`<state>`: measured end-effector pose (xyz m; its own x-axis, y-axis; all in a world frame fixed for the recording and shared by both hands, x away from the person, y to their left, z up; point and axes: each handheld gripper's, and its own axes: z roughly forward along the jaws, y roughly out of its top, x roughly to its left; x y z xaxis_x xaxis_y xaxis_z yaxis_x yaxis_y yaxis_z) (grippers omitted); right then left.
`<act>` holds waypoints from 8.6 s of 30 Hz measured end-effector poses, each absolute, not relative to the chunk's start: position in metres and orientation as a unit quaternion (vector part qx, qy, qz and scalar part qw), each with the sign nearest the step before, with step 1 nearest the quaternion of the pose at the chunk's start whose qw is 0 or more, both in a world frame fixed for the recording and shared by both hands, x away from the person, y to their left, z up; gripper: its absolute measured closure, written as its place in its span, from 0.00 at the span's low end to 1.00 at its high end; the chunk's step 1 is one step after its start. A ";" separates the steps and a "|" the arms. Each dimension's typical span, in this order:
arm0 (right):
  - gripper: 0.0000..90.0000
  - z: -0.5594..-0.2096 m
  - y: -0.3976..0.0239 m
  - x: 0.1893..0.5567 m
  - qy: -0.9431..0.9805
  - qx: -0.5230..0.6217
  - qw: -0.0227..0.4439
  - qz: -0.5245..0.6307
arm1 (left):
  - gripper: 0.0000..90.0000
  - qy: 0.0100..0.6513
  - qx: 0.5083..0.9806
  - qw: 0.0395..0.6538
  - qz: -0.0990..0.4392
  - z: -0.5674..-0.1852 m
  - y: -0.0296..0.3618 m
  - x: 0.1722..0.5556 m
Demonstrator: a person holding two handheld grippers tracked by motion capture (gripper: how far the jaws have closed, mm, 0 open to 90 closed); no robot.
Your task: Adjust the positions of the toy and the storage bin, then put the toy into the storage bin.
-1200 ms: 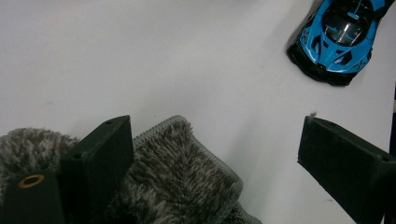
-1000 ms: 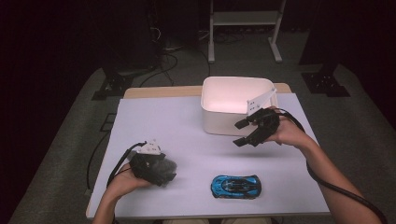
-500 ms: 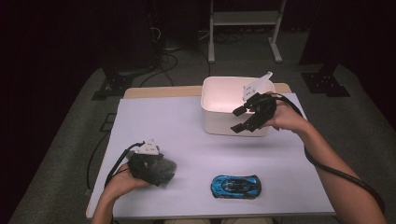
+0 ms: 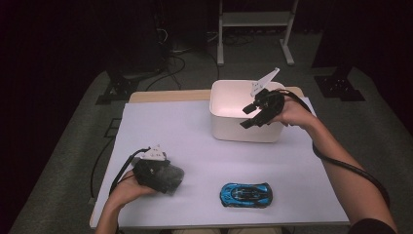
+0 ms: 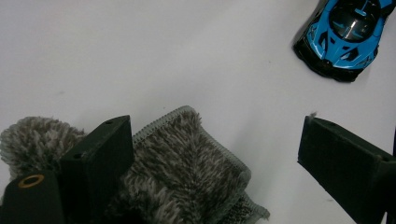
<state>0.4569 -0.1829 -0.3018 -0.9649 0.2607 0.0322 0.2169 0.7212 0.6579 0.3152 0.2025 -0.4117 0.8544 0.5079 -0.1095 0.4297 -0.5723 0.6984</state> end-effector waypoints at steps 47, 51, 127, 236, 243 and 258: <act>0.95 -0.318 -0.166 0.477 0.950 0.113 0.016 0.290 | 0.11 0.271 0.886 0.373 0.045 -0.414 0.207 0.306; 0.96 -0.317 -0.163 0.474 0.951 0.107 0.016 0.289 | 0.11 0.273 0.885 0.374 0.042 -0.413 0.208 0.306; 0.74 -0.317 -0.144 0.385 0.938 0.054 -0.026 0.340 | 0.10 0.262 0.889 0.372 0.043 -0.414 0.206 0.294; 0.18 -0.439 -0.163 0.296 0.950 0.082 -0.020 0.300 | 0.02 0.274 0.888 0.363 0.064 -0.412 0.204 0.281; 0.18 -0.445 -0.164 0.295 0.950 0.085 -0.017 0.301 | 0.02 0.270 0.890 0.361 0.060 -0.413 0.203 0.281; 0.18 -0.448 -0.161 0.291 0.951 0.073 0.009 0.301 | 0.02 0.270 0.890 0.362 0.056 -0.414 0.204 0.281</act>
<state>0.2911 -0.1614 -0.4481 -0.9891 0.1444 0.0274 0.1339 0.8082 0.5734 0.2814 0.2037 -0.4136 0.8480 0.5213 -0.0962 0.4402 -0.5914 0.6756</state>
